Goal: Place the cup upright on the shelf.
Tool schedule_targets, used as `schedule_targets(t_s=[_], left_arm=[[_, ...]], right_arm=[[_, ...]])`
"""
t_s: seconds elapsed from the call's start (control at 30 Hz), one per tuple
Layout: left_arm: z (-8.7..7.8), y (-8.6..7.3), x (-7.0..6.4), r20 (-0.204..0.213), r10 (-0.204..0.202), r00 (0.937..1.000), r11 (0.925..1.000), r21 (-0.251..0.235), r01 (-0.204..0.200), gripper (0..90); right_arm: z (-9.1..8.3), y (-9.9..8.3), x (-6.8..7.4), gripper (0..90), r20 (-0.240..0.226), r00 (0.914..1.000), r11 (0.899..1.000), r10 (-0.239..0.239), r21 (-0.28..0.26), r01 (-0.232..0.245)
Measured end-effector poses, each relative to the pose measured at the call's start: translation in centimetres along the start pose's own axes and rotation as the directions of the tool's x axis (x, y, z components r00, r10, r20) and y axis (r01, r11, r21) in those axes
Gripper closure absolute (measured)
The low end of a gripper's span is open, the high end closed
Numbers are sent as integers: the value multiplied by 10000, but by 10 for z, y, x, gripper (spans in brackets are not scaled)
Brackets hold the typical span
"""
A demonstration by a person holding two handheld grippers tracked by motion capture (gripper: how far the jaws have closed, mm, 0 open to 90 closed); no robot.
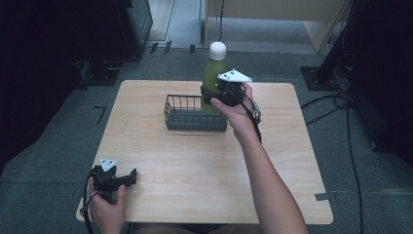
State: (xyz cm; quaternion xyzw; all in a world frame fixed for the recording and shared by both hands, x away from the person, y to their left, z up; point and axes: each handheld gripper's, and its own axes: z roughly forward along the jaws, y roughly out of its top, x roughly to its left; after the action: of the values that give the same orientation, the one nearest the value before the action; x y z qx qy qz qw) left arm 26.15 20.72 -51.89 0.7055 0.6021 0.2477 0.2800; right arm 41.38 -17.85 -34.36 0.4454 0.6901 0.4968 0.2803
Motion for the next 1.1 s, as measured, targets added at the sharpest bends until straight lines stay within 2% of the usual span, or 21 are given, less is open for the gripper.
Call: schedule_targets(t_s=[0.17, 0.27, 0.33, 0.47, 0.67, 0.9, 1.1], left_arm=[[0, 0, 0, 0, 6, 10000, 10000, 9, -6, 12], [0, 0, 0, 0, 6, 10000, 10000, 8, -6, 12], [0, 0, 0, -1, 4, 10000, 10000, 3, -4, 12], [0, 0, 0, 0, 8, 10000, 10000, 4, -8, 12], [0, 0, 0, 0, 12, 10000, 10000, 8, -12, 12], [0, 0, 0, -2, 4, 10000, 10000, 3, -4, 12], [0, 0, 0, 0, 7, 10000, 10000, 6, -7, 12]], right_arm=[[9, -3, -5, 203, 176, 9998, 10000, -72, 45, 71], [15, -7, -8, 203, 558, 9980, 9995, -284, 155, 275], [18, -11, -9, 203, 656, 9975, 9994, -281, 223, 266], [23, -23, -12, 203, 637, 9980, 9991, -12, 422, -15], [29, -37, -16, 203, 644, 9978, 9966, 149, 794, -200], [32, -46, -17, 202, 624, 9979, 9932, 173, 1137, -244], [32, -49, -19, 198, 442, 9989, 9943, 161, 1047, -207]])
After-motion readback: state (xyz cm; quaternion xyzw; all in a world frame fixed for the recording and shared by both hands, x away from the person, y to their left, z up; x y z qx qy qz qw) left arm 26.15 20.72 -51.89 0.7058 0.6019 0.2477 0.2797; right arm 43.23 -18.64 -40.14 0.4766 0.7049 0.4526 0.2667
